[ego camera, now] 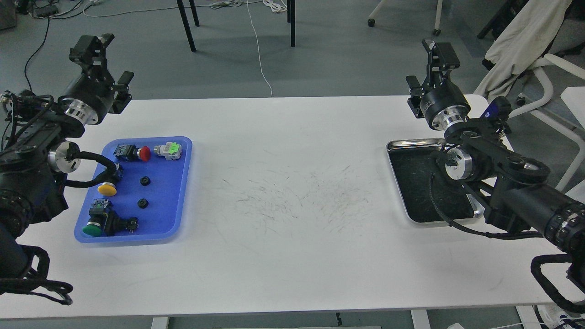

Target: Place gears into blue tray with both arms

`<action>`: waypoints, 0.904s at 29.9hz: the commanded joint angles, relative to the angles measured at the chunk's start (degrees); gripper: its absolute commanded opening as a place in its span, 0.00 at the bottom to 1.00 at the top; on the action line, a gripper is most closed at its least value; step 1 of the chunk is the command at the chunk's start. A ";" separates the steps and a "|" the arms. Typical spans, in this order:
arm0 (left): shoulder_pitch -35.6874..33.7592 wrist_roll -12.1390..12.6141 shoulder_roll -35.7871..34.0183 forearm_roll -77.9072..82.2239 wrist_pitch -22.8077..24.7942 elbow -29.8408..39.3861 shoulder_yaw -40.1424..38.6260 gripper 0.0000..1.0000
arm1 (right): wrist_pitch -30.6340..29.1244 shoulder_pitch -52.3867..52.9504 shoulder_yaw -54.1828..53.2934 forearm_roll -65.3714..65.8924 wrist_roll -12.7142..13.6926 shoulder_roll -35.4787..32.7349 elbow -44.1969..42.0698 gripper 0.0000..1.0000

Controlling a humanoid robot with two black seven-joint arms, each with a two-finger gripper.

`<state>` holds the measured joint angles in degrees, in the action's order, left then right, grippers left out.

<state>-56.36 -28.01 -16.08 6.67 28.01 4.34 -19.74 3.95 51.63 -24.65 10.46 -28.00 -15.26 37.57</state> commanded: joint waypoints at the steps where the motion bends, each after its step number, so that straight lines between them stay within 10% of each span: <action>1: -0.15 0.01 1.23 -0.78 -0.01 -0.91 -1.18 0.99 | 0.00 -0.21 -0.49 0.00 0.00 0.14 0.05 0.98; 27: 0.81 0.01 4.57 -0.87 -0.01 -2.66 2.69 0.99 | 1.41 -0.47 -11.29 -0.35 0.00 2.42 -1.00 0.98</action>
<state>-55.62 -27.99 -11.55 5.81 28.01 1.65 -16.93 5.06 51.28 -34.96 10.47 -28.00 -13.24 36.69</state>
